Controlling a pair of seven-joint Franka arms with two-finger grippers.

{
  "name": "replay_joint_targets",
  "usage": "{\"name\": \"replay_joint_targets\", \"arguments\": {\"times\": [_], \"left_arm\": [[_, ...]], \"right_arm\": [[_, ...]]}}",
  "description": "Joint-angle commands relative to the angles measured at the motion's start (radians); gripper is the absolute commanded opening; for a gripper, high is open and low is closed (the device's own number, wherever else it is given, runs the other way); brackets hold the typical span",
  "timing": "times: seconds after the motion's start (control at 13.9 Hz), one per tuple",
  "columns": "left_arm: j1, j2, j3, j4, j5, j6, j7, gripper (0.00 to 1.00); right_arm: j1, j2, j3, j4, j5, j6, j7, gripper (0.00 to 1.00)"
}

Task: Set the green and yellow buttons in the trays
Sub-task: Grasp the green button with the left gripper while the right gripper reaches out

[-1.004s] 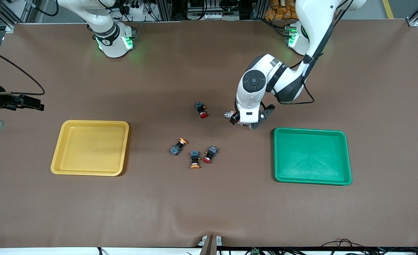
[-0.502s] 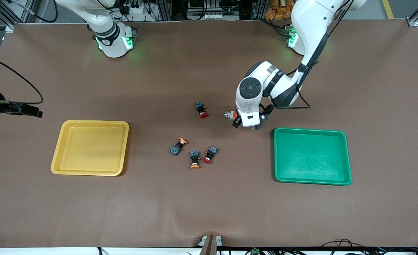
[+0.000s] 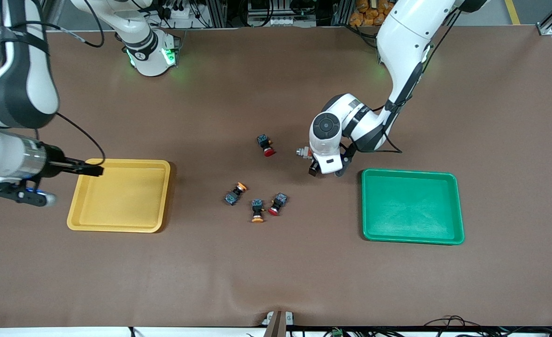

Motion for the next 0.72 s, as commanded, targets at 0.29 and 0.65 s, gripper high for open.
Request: {"name": "replay_joint_targets", "arguments": {"times": [0.29,0.65], "left_arm": [[-0.023,-0.003,0.004,0.014,0.028,0.013,-0.020,0.00],[0.066,-0.121,0.001,0.043,0.057,-0.123,0.190,0.00]], "right_arm": [[0.074,0.076,-0.006,-0.017,0.130,0.037,0.288,1.00],[0.180,0.148,-0.005,-0.080,0.159,0.285,0.498,1.00]]}}
